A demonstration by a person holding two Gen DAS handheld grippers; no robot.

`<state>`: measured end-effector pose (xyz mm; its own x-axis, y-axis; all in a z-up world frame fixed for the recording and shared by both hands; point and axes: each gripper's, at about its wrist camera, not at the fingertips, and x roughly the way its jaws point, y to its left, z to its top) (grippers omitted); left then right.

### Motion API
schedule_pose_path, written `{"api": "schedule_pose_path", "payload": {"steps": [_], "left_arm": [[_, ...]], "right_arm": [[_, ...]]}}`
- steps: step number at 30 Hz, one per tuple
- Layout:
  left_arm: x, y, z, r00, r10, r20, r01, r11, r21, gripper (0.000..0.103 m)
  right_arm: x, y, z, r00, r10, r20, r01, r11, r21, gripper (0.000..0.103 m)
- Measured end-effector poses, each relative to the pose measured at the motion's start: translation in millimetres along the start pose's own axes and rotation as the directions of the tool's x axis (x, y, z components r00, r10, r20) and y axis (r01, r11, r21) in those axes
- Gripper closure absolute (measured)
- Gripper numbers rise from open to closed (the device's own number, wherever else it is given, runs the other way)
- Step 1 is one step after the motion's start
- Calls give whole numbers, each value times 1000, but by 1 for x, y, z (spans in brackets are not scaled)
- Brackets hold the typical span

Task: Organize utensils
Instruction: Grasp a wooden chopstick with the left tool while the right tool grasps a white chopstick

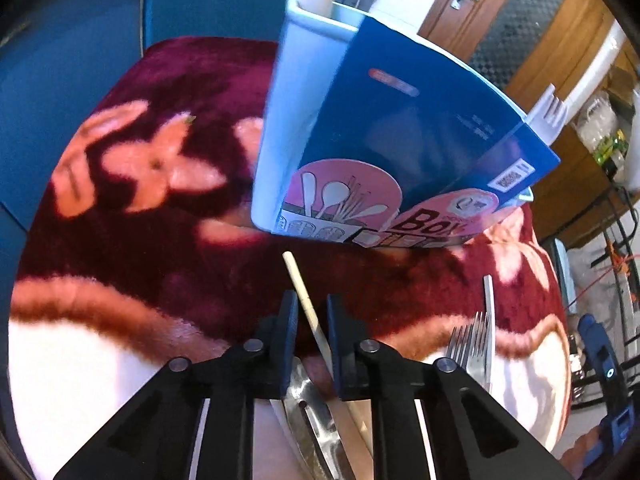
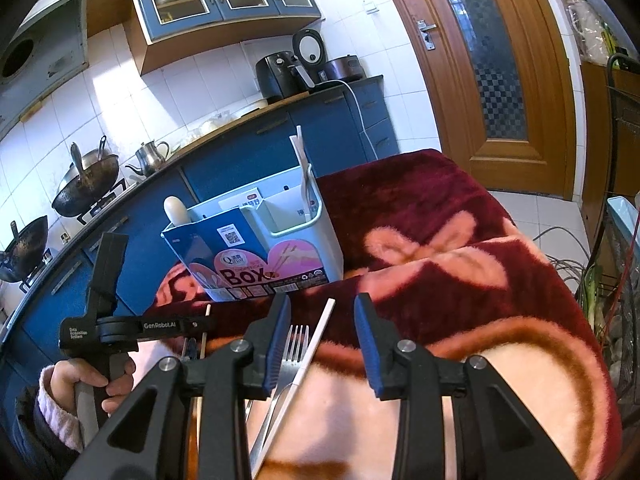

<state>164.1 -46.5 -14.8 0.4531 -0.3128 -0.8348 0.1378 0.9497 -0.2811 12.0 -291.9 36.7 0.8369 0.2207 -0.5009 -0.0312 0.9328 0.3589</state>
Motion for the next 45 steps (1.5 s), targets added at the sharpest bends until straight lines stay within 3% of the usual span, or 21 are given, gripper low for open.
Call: {"api": "schedule_pose_path", "payload": {"steps": [5, 11, 20, 25, 31, 39, 45], "left_arm": [[-1, 6, 0, 999, -37, 2, 37, 998, -46, 96], [-13, 13, -4, 988, -149, 35, 152, 982, -109, 98], [-63, 17, -15, 952, -234, 197, 257, 961, -101, 99], [-94, 18, -17, 923, -200, 328, 227, 973, -47, 99], [-115, 16, -18, 888, -157, 432, 172, 985, 4, 99], [-129, 13, -23, 857, -127, 499, 114, 992, 57, 99], [-133, 15, -24, 848, -132, 513, 115, 991, 65, 99]], "right_arm": [[3, 0, -3, 1000, -3, -10, 3, 1000, -6, 66], [6, 3, -3, 1000, -6, -25, 6, 1000, -24, 66], [22, 10, 0, 996, -13, -84, 11, 999, -31, 66], [39, 13, 2, 989, -32, -148, 26, 999, -37, 66], [64, 16, 6, 969, -67, -237, 57, 997, -48, 66], [102, 8, 13, 919, -71, -388, 74, 997, -8, 79], [118, 3, 13, 892, -60, -449, 76, 997, 19, 91]]}}
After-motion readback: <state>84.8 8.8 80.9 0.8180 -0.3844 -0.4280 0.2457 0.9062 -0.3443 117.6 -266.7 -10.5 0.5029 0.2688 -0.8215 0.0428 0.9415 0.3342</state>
